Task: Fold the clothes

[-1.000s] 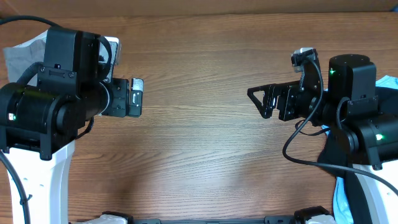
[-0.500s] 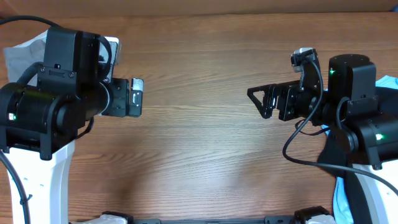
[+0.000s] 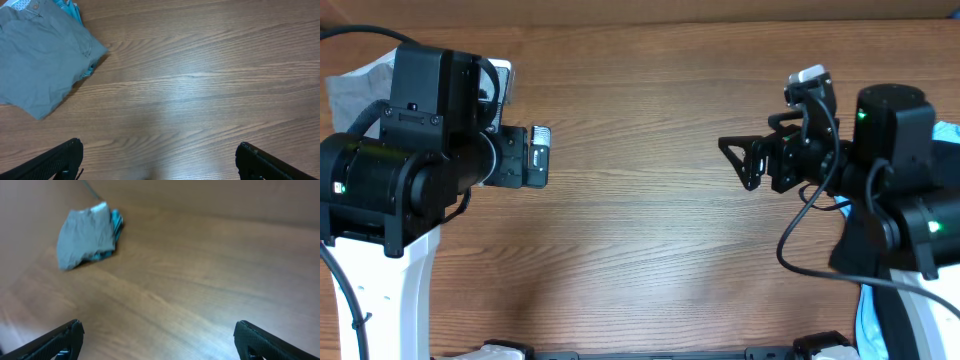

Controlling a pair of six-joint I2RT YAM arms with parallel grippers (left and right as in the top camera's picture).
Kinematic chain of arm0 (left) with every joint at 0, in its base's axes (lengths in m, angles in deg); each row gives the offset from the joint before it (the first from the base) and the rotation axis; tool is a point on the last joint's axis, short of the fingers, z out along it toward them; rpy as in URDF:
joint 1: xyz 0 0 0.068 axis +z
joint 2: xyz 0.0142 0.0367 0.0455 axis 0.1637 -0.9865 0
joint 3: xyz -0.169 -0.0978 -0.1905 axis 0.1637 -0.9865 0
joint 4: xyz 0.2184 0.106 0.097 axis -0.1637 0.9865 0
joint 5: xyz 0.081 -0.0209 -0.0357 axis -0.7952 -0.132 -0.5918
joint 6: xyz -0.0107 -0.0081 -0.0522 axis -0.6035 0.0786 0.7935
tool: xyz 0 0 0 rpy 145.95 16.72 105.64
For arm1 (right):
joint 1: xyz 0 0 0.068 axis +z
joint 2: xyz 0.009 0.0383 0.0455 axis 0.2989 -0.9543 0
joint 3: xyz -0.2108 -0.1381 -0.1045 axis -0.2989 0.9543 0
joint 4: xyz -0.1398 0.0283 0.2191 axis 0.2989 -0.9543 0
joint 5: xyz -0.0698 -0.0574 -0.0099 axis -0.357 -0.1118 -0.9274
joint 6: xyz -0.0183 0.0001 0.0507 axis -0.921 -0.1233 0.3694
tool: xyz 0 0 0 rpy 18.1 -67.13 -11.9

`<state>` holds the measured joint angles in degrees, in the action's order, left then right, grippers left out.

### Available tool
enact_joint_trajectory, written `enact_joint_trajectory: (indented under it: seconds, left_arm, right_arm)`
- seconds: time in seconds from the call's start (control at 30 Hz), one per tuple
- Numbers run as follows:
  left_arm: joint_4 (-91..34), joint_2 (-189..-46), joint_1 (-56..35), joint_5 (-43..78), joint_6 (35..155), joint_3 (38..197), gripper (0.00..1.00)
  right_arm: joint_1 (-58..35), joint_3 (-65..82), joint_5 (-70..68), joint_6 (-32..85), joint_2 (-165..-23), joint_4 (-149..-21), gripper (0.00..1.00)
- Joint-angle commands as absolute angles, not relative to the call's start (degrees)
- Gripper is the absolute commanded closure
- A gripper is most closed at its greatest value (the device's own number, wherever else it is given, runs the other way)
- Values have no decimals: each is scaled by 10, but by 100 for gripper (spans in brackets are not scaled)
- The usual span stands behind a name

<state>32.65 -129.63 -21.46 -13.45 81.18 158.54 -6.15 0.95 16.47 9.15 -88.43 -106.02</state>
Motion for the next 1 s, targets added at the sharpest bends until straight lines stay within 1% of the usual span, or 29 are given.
enact_joint_trajectory:
  seconds: [0.0, 0.23, 0.43, 0.53, 0.67, 0.97]
  left_arm:
    - [328, -1296, -218, -141, 822, 1583, 0]
    - [328, -1296, -218, -141, 822, 1583, 0]
    - [328, -1296, -218, -141, 822, 1583, 0]
    - [328, -1296, -218, -141, 822, 1583, 0]
    - [328, -1296, -218, -141, 822, 1583, 0]
    - [328, -1296, -218, -141, 822, 1583, 0]
  right_arm:
    - [-62, 23, 121, 77, -844, -1037, 0]
    - [-62, 115, 83, 76, -771, -934, 0]
    - [-62, 283, 60, 77, -683, -816, 0]
    - [-62, 378, 60, 77, -634, -789, 0]
    - [-62, 461, 60, 77, -574, -753, 0]
    - [-62, 607, 60, 77, -418, -688, 0]
